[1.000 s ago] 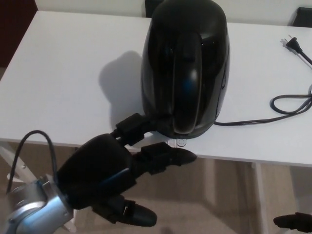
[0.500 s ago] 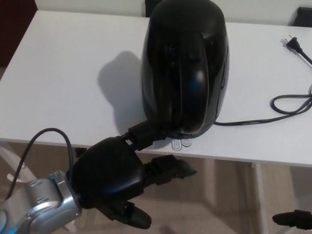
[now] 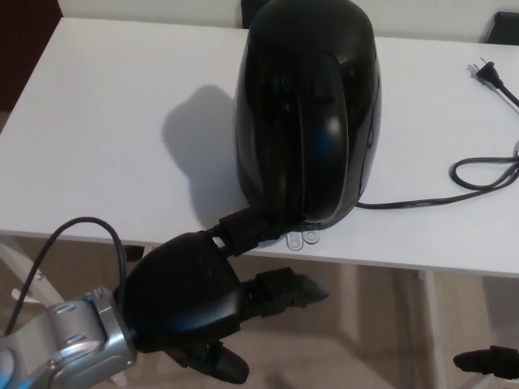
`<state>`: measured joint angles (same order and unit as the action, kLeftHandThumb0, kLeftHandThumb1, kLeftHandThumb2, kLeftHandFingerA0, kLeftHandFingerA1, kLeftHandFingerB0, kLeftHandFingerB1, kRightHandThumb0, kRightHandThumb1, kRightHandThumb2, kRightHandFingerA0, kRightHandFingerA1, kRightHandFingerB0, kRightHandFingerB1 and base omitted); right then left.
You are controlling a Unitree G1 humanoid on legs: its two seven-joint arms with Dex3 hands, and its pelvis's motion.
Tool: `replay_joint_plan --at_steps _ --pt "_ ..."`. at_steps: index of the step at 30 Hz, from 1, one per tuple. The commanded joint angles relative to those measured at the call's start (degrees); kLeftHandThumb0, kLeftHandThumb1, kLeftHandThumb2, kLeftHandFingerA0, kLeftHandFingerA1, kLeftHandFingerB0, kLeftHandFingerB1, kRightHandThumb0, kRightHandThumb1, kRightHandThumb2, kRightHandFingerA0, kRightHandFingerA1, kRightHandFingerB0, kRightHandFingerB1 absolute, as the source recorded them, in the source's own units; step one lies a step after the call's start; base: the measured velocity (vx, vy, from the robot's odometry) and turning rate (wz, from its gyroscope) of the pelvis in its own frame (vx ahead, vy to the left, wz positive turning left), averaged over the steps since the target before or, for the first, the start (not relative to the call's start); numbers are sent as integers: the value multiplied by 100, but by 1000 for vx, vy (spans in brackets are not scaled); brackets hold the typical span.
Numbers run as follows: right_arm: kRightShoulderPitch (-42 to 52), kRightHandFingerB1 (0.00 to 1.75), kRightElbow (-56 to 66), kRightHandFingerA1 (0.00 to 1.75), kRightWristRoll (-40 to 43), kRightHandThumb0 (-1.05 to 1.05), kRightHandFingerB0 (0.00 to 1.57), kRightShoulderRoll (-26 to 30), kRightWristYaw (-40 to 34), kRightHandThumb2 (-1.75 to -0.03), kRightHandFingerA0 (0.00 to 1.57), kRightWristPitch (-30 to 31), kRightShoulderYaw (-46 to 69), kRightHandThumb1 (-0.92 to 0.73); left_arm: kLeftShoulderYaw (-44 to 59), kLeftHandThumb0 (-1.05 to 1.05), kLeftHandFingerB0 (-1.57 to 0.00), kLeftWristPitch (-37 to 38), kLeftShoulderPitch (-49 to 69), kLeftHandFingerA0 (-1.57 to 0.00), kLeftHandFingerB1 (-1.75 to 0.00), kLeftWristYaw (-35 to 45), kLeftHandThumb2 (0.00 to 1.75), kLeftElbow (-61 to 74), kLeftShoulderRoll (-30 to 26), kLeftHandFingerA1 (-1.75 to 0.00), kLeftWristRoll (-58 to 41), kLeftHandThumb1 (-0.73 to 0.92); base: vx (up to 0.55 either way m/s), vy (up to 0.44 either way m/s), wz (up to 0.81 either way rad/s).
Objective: The robot walk towards a table in front and click the button on the base of the boilling pot using its left middle finger
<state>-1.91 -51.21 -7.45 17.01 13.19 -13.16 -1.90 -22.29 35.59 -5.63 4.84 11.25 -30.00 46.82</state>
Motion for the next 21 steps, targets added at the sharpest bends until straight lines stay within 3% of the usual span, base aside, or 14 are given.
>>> replay_joint_plan --at_steps 1,12,13,16,17,21 --pt "-92 56 -23 62 -66 -44 52 141 35 -80 69 -157 -53 -51 -293 -79 -24 268 776 -34 -43 -400 90 -367 -411 -46 763 56 0 0 0" --pt "-109 55 -58 62 -64 -45 51 167 44 -81 69 -181 -113 -52 -331 -79 -24 258 754 -34 -43 -527 90 -349 -448 -46 762 55 0 0 1" --pt "-99 44 -51 51 -18 -39 57 153 69 -58 77 -194 -88 -63 -340 -79 -26 285 731 -35 -43 -575 89 -396 -436 -46 766 54 0 0 0" --pt "-107 43 -72 50 -45 -38 57 179 51 -58 78 -175 -98 -64 -375 -79 -26 243 707 -34 -43 -536 89 -394 -406 -46 767 55 0 0 0" --pt "-117 55 -67 62 -66 -44 51 175 29 -81 71 -175 -112 -52 -376 -79 -26 229 687 -34 -43 -494 89 -390 -411 -46 745 55 0 0 0" --pt "-142 55 -93 62 -56 -44 52 160 22 -80 71 -146 -104 -51 -408 -79 -26 186 637 -36 -43 -468 89 -380 -384 -46 774 55 0 0 0"
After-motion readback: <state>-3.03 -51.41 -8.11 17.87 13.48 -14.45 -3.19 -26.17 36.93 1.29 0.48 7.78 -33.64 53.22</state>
